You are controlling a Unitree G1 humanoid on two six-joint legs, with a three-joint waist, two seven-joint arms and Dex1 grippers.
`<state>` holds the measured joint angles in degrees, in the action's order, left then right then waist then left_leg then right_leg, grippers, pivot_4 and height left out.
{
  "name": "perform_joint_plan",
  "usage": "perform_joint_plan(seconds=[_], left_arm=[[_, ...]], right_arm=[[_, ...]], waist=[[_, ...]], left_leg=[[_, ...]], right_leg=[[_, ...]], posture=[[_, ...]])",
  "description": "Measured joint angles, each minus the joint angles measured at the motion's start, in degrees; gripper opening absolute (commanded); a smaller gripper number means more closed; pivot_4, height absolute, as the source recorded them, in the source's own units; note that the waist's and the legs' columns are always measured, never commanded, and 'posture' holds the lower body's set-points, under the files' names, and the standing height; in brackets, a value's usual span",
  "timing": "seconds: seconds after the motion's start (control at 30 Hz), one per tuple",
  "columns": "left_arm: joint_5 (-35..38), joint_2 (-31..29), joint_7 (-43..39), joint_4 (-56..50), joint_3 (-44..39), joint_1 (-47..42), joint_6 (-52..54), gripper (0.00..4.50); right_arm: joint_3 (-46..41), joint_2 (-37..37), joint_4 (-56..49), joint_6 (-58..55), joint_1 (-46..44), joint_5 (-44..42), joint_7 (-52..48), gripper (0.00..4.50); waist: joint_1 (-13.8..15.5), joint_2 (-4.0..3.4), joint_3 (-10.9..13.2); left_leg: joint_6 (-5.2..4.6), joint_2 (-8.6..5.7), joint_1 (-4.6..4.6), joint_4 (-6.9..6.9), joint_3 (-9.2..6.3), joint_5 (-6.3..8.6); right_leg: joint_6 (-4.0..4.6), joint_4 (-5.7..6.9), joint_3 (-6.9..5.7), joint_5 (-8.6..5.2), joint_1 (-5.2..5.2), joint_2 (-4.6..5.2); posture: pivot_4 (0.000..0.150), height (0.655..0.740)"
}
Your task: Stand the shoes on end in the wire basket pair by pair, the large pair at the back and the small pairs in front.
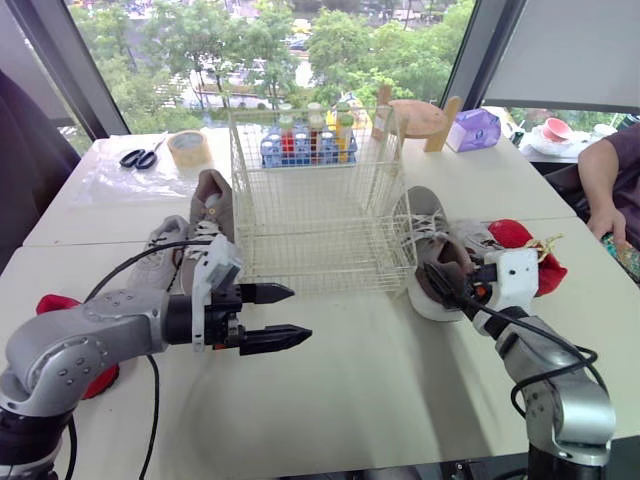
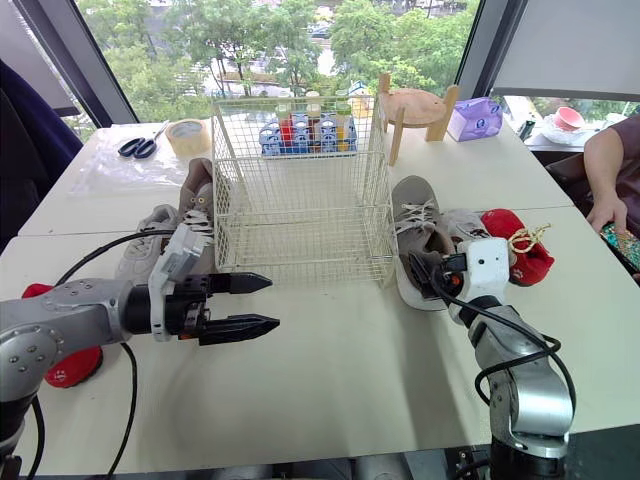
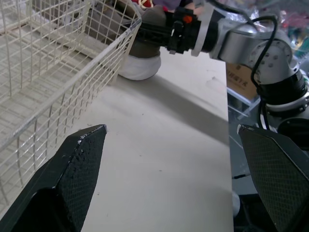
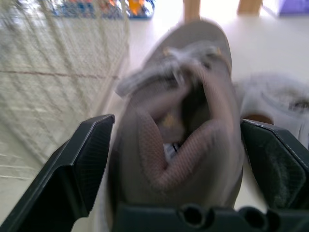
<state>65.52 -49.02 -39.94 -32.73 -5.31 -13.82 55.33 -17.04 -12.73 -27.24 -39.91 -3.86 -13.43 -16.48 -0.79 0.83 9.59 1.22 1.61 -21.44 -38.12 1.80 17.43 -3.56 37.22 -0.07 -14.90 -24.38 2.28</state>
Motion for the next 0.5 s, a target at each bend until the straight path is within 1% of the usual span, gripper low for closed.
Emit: perform_joint_plan(seconds=[0.07, 0.13, 0.17, 0.2, 0.37, 0.4, 0.5], left_arm=[[-0.31, -0.01, 0.0, -0.01, -0.04, 0.12, 0.0, 4.5], [-0.55, -0.05, 0.0, -0.01, -0.09, 0.2, 0.0, 4.5], [-0.59, -0.05, 0.0, -0.01, -0.1, 0.22, 0.0, 4.5], [-0.63, -0.05, 0.01, -0.01, -0.14, 0.22, 0.0, 4.5], [-0.63, -0.05, 0.1, 0.02, -0.17, -0.3, 0.08, 4.5], [-0.63, -0.05, 0.1, 0.04, -0.17, -0.56, 0.09, 4.5], [-0.52, -0.04, -0.06, 0.62, -0.15, -1.97, 0.28, 4.5]], right_arm=[[0.6, -0.09, 2.13, 3.45, 0.41, 0.44, 0.28, 3.62], [1.41, -0.16, 4.05, 6.94, 0.98, 1.49, 0.72, 2.79], [1.59, -0.18, 4.56, 7.9, 1.24, 1.7, 0.93, 2.48], [2.02, -0.21, 5.38, 9.67, 1.73, 2.09, 1.5, 2.07], [2.34, -0.93, 7.15, 13.8, 3.0, 2.64, 2.9, 0.54], [2.42, -1.02, 7.21, 14.12, 3.26, 2.8, 3.2, 0.34], [2.63, -1.02, 6.91, 14.23, 2.84, 3.08, 4.53, 0.32]], waist=[[0.01, 0.08, -0.05], [0.11, 0.27, -0.17], [0.13, 0.32, -0.2], [0.16, 0.41, -0.25], [0.18, 0.87, -0.57], [0.23, 0.92, -0.6], [0.38, 0.95, -0.63]], left_leg=[[0.0, 0.0, 0.04, 0.0, 0.0, 0.0], [0.0, 0.01, 0.07, -0.03, -0.02, 0.0], [0.0, 0.01, 0.07, -0.03, -0.03, 0.0], [0.0, 0.04, 0.09, -0.04, -0.04, 0.0], [0.0, 0.05, 0.12, -0.06, -0.08, 0.0], [0.0, 0.06, 0.13, -0.06, -0.13, 0.0], [0.0, 0.02, 0.13, -0.07, -0.19, 0.0]], right_leg=[[0.0, 0.0, 0.0, 0.0, 0.06, 0.0], [0.0, -0.01, -0.01, 0.0, 0.13, 0.01], [0.0, -0.01, -0.01, 0.0, 0.14, 0.03], [0.0, -0.01, -0.01, 0.0, 0.19, 0.05], [0.02, -0.05, -0.02, -0.01, 0.28, 0.07], [0.02, -0.08, -0.03, -0.01, 0.33, 0.07], [0.16, -0.12, -0.03, -0.09, 0.39, 0.08]], posture=[[0.15, 0.74], [0.15, 0.74], [0.15, 0.74], [0.15, 0.74], [0.15, 0.74], [0.15, 0.74], [0.15, 0.74]])
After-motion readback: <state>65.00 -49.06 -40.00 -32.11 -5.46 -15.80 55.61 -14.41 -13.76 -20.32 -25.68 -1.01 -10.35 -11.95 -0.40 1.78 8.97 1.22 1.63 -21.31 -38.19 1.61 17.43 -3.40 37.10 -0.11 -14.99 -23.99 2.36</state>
